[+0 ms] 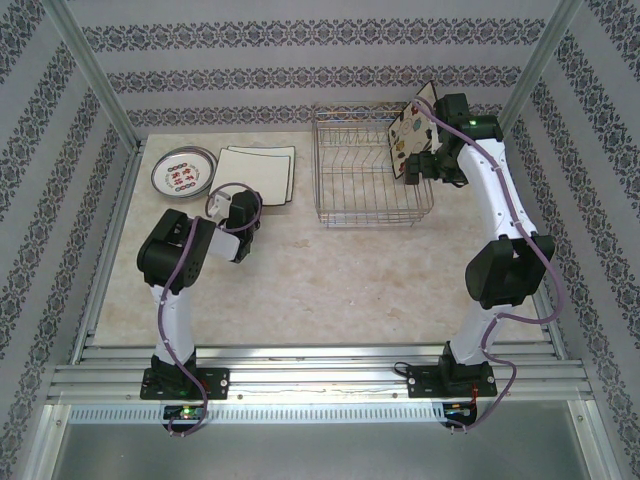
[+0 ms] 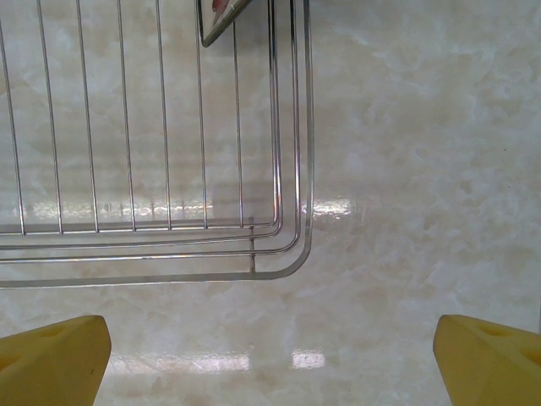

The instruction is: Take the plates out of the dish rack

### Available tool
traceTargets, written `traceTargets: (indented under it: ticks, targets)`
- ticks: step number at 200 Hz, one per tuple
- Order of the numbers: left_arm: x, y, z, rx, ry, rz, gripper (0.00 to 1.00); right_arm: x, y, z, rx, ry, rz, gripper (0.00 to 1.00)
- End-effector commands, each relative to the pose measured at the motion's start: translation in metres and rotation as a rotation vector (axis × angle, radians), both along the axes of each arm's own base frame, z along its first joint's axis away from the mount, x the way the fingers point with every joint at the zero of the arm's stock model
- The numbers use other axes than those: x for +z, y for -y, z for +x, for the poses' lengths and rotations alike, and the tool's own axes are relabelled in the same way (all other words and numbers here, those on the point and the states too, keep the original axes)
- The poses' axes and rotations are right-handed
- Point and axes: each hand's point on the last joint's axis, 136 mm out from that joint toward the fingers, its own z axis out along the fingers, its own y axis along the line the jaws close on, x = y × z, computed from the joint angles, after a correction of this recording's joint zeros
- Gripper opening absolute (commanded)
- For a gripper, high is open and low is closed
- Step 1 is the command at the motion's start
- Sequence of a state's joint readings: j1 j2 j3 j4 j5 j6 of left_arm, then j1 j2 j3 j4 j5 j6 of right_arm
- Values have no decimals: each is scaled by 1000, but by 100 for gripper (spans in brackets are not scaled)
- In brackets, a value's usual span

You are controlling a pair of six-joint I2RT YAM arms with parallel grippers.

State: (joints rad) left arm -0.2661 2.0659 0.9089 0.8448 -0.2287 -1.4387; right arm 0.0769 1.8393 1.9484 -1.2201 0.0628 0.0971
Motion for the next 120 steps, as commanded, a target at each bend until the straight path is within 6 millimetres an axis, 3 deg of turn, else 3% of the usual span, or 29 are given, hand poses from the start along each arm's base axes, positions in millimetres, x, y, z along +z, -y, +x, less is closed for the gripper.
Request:
traceTargets:
  ticks: [1, 120]
  targets:
    - [-1, 4, -1, -59, -9, 16, 18, 8, -6, -6, 28, 22, 2, 98]
    - [-6, 21, 7, -112, -25, 5, 21, 0, -8, -7, 29, 2, 6, 98]
